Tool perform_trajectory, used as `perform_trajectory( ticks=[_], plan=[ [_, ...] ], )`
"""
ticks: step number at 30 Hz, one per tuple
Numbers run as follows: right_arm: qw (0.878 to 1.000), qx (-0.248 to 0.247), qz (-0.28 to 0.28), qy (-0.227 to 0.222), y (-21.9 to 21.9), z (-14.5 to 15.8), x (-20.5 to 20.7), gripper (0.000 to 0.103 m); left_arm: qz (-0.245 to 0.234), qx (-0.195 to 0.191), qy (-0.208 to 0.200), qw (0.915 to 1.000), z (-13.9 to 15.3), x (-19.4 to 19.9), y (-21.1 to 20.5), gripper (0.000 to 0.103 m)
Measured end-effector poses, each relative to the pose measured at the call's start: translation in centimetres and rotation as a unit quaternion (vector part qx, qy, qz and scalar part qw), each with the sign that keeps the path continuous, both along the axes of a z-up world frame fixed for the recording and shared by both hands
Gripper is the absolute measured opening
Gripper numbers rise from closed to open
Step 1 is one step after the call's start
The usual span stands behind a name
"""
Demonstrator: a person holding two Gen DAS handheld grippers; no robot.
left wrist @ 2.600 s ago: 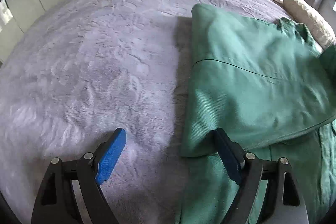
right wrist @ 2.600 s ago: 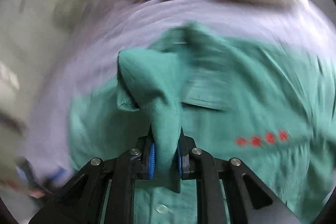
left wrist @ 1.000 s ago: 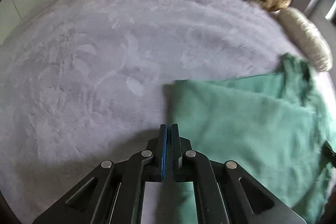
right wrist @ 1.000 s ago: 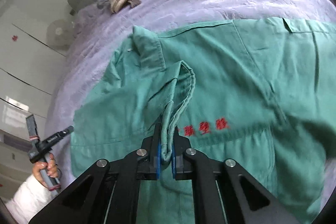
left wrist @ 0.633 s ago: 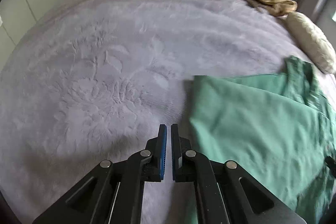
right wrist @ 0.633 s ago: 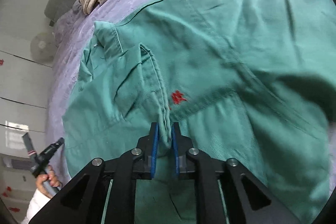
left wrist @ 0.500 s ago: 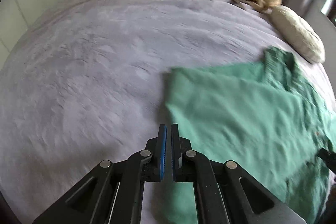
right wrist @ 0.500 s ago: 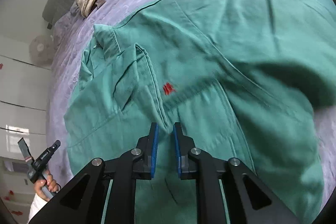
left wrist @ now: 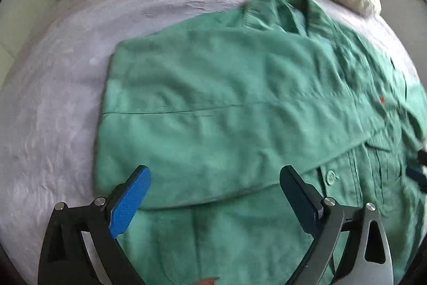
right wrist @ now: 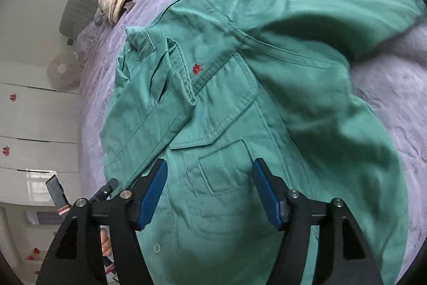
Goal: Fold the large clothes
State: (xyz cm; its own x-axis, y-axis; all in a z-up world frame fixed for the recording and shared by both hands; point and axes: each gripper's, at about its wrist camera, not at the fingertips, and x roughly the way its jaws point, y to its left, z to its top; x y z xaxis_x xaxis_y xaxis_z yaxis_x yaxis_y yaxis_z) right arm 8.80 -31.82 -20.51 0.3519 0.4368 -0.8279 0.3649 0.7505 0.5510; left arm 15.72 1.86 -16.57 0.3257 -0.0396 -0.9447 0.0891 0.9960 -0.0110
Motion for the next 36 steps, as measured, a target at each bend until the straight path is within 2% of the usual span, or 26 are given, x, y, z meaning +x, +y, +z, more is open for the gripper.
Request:
perform_trajectory(
  ticks=[8, 9, 10, 11, 15, 17, 27, 32, 36],
  plan=[
    [1.0, 0.016, -0.024, -0.009, -2.8, 0.3, -2.1, 0.074, -0.033, -0.001, 0.016, 0.9993, -0.1, -0.3, -4.5, 0.098],
    [0.999, 0.019, -0.029, -0.01, -3.3, 0.3, -2.3, 0.077, -0.037, -0.002, 0.018, 0.9991, 0.0, -0.4, -5.2, 0.098],
    [0.999, 0.025, -0.035, -0.014, -3.9, 0.4, -2.6, 0.089, -0.04, -0.003, 0.021, 0.999, 0.0, -0.4, -5.8, 0.098],
    [0.999, 0.029, -0.041, -0.019, -4.3, 0.5, -2.8, 0.096, -0.045, -0.005, 0.024, 0.9987, 0.1, -0.6, -6.5, 0.098],
    [0.996, 0.041, -0.063, -0.036, -6.7, 1.1, -3.5, 0.096, -0.064, -0.007, 0.031, 0.9974, 0.3, -1.0, -9.0, 0.098],
    [0.996, 0.042, -0.071, -0.04, -7.6, 1.4, -3.6, 0.103, -0.072, -0.004, 0.032, 0.9969, 0.4, -1.1, -10.0, 0.098],
    [0.991, 0.03, -0.117, -0.058, -13.7, 2.3, -3.9, 0.103, -0.102, -0.007, 0.047, 0.9937, 0.0, -1.2, -15.5, 0.098],
    [0.984, 0.032, -0.16, -0.069, -17.6, 2.6, -3.9, 0.103, -0.113, 0.012, 0.05, 0.9923, -0.2, -1.5, -18.0, 0.098],
    [0.977, 0.022, -0.198, -0.077, -21.3, 2.8, -3.9, 0.103, -0.123, -0.004, 0.064, 0.9903, -0.3, -1.7, -19.7, 0.098]
  ],
)
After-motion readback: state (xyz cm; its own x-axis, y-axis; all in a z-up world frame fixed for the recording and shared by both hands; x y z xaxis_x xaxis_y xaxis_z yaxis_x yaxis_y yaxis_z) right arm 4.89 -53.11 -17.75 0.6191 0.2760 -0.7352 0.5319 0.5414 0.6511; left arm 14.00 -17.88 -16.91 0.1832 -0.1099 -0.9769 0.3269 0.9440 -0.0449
